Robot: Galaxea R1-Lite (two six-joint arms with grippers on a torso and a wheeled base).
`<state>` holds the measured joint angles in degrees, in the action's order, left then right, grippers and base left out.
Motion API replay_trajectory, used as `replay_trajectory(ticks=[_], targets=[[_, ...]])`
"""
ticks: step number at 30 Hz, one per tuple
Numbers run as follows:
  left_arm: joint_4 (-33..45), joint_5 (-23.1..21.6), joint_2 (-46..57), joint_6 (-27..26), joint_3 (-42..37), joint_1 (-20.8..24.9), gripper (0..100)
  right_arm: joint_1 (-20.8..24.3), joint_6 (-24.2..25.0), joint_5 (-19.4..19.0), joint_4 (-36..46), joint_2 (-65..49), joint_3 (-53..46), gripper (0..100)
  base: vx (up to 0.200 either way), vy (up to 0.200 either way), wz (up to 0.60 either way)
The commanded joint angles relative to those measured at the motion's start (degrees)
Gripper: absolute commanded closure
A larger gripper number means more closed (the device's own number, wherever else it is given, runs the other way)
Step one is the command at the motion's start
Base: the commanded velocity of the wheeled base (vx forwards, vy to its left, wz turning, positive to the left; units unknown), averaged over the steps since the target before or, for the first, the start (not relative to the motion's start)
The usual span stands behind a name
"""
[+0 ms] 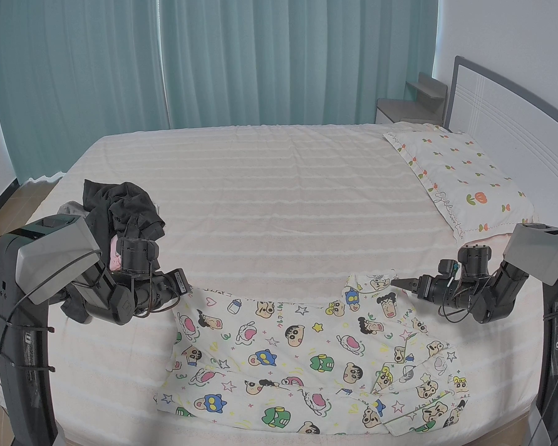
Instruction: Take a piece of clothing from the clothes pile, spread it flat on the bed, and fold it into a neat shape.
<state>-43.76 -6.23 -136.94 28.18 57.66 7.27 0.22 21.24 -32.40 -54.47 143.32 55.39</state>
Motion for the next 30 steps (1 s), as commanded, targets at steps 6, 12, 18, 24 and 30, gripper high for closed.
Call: replay_trajectory(ticks=[6,12,18,24,30], targets=[[-0.01,0.08,-0.17,0.03,-0.01,1.35,100,4.97,-1.81,0.59,5.86,3.54,3.84,0,0.0,0.0,0.0],[-0.01,0.08,-0.17,0.03,0.08,1.96,100,5.23,-1.9,0.59,7.89,3.89,5.6,100,0.0,0.0,0.0],[-0.01,0.52,0.0,0.03,-0.71,1.96,100,4.44,-3.57,1.47,4.9,3.89,4.02,100,0.0,0.0,0.0],[-3.96,2.89,0.27,0.12,-2.11,2.23,100,1.45,-2.6,-3.19,-5.56,2.4,-1.69,100,0.0,0.0,0.0],[-5.28,2.71,1.94,0.12,-5.37,2.67,100,0.13,-1.37,-7.32,-10.48,0.2,-6.53,100,0.0,0.0,0.0]])
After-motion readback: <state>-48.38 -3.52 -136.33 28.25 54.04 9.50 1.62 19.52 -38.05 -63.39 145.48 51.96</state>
